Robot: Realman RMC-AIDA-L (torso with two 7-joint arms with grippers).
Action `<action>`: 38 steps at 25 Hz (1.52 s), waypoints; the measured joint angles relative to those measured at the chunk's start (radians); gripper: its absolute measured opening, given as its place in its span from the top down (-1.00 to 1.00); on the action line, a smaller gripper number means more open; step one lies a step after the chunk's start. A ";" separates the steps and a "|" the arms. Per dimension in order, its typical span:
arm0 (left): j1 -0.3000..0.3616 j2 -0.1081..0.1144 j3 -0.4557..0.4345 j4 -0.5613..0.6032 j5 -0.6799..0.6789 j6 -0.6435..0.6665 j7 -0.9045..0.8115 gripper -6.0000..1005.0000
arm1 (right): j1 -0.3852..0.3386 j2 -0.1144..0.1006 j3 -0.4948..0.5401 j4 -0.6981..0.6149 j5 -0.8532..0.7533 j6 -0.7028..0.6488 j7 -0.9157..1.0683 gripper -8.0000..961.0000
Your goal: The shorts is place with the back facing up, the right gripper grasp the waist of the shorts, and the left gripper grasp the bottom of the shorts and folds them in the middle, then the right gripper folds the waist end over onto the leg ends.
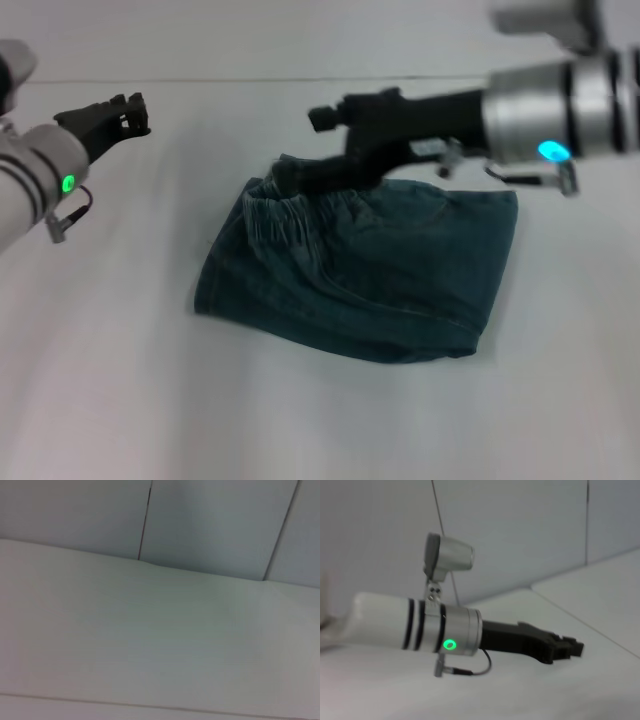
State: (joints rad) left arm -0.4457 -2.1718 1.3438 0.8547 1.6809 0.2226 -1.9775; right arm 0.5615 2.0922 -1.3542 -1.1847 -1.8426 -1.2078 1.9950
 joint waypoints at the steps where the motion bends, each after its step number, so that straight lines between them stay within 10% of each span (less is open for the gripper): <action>1: 0.022 -0.001 -0.024 0.025 0.000 0.048 0.007 0.64 | -0.032 -0.001 0.005 -0.005 0.044 -0.015 -0.030 -0.92; 11: 0.126 -0.003 -0.384 0.064 -0.005 0.699 0.155 0.26 | -0.301 -0.002 0.101 0.009 0.275 -0.194 -0.310 -0.96; 21: 0.158 0.036 -0.812 -0.026 0.114 1.580 0.395 -0.63 | -0.288 -0.006 0.197 0.146 0.146 -0.402 -0.471 -0.95; 38: 0.173 0.012 -0.771 -0.033 0.336 1.724 0.465 -0.86 | -0.167 -0.004 0.182 0.167 -0.058 -0.432 -0.359 -0.95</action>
State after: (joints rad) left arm -0.2727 -2.1597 0.5729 0.8218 2.0167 1.9462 -1.5129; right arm 0.3941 2.0886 -1.1719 -1.0174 -1.9010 -1.6398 1.6365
